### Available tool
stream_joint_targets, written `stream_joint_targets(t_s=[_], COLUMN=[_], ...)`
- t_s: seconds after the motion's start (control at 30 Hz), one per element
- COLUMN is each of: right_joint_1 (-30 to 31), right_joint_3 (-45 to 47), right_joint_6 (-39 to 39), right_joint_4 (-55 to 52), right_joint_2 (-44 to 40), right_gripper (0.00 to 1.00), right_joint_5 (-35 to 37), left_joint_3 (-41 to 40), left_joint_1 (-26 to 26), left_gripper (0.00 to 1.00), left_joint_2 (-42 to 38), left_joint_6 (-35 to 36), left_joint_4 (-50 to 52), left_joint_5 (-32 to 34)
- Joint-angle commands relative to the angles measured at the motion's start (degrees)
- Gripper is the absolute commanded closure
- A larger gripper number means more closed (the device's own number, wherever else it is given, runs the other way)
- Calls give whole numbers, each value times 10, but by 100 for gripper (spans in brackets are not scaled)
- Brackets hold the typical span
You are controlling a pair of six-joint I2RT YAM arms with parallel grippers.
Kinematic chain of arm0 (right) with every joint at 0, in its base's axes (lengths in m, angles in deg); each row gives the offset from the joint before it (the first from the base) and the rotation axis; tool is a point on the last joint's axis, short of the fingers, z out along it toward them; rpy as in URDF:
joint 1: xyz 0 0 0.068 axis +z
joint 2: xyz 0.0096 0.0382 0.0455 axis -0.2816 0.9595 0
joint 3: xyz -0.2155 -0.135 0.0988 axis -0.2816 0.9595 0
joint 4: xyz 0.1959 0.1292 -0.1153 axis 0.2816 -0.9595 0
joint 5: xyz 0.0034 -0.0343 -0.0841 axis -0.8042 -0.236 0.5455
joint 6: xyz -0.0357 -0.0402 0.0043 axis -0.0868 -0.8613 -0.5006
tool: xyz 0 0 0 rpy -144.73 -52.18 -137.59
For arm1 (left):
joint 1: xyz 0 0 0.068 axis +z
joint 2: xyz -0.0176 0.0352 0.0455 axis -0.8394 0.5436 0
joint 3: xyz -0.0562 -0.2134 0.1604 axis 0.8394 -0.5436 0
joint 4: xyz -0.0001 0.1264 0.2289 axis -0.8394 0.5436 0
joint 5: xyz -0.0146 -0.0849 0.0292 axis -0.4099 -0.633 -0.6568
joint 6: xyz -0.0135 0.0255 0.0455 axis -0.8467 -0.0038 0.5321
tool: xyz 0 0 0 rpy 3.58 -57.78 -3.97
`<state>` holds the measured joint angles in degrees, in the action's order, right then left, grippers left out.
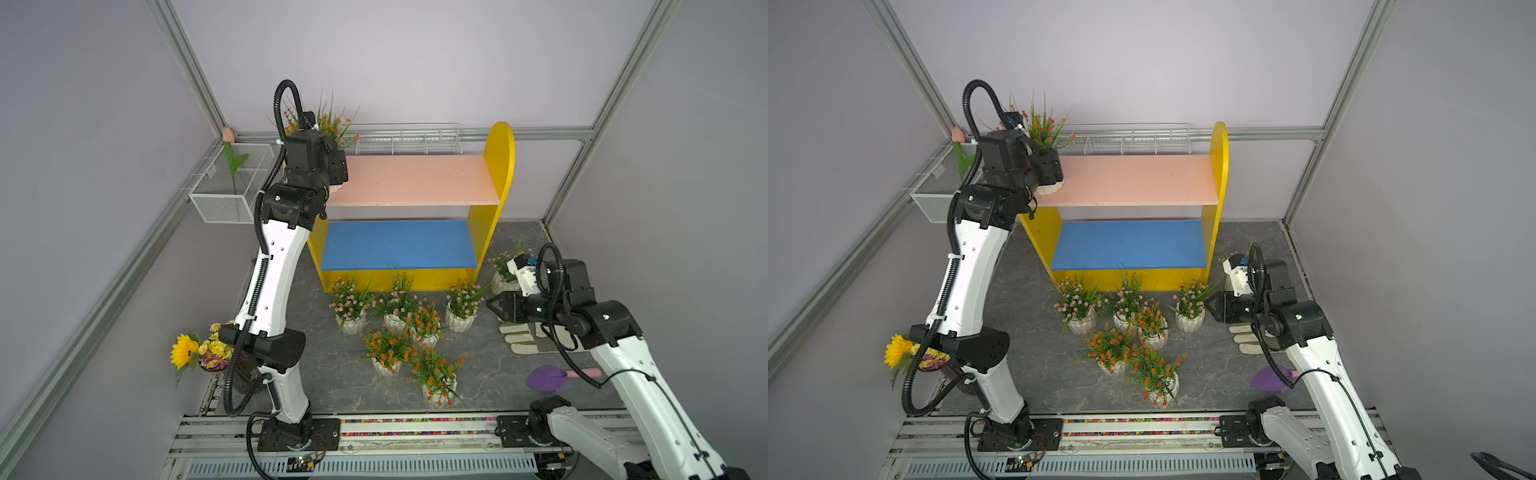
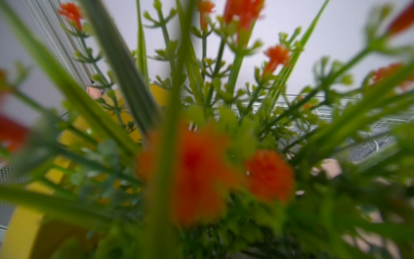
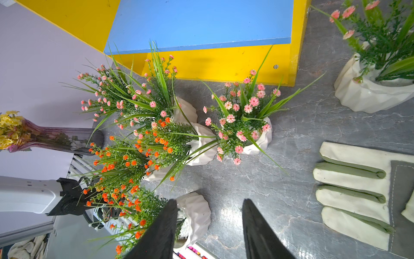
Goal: Place the baby's breath potted plants on the rack by color
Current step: Place the baby's breath potted plant on the rack.
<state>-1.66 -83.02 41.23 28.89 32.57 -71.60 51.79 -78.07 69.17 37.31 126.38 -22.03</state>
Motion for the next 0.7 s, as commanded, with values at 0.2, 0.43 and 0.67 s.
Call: stream_joint_targets(t_s=[0.2, 0.43, 0.67], right_joint_1=[-3, -3, -3], right_joint_3=[20, 28, 32], right_joint_6=[2, 4, 4], right_joint_4=[10, 17, 19], right_joint_2=[-12, -13, -18], right_gripper=[40, 33, 29], right_joint_5=[1, 0, 5], left_joint_3=[46, 43, 35], left_joint_1=[2, 2, 1], left_gripper=[16, 8, 1], left_joint_2=[20, 12, 7], left_joint_6=[-23, -23, -22], left_joint_4=[-13, -12, -13], left_joint_5=[-37, -31, -34])
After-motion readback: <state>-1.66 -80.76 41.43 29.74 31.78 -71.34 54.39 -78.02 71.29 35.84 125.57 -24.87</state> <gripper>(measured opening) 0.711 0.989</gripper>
